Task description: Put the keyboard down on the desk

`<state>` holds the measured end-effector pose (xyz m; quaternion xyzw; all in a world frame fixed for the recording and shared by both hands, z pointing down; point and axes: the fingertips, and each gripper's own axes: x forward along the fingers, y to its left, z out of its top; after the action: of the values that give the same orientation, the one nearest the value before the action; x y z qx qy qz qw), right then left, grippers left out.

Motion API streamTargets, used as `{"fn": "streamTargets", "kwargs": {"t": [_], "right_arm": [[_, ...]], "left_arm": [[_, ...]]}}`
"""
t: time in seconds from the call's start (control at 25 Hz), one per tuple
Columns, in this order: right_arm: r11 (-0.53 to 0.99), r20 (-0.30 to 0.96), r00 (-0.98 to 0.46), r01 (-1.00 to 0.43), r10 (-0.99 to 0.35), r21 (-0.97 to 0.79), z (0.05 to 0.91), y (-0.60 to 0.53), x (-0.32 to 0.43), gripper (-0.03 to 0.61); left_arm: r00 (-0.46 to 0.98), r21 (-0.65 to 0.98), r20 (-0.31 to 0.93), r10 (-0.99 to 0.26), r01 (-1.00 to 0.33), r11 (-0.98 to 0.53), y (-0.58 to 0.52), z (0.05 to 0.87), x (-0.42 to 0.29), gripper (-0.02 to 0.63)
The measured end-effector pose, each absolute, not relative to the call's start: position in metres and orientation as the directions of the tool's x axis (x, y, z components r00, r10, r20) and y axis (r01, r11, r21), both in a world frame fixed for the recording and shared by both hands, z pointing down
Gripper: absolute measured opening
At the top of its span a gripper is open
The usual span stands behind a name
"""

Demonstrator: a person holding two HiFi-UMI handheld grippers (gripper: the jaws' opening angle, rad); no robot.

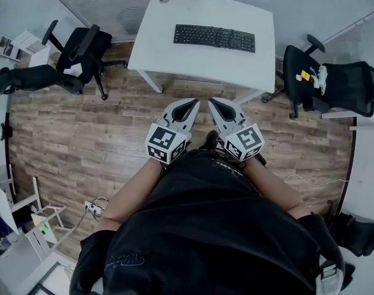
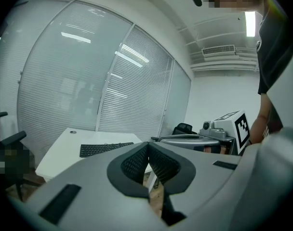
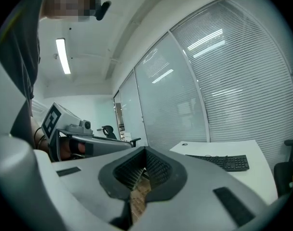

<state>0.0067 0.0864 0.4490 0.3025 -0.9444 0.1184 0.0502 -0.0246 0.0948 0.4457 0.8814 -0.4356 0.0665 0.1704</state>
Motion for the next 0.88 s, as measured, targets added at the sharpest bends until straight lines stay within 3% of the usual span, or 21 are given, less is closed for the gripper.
{"fn": "streamTargets", "kwargs": {"t": [0.88], "right_arm": [[0.750, 0.155, -0.772, -0.635, -0.616, -0.182, 0.450, 0.180, -0.028, 0.022]], "left_arm": [[0.666, 0.243, 0.256, -0.701, -0.746, -0.620, 0.182, 0.450, -0.061, 0.015]]}}
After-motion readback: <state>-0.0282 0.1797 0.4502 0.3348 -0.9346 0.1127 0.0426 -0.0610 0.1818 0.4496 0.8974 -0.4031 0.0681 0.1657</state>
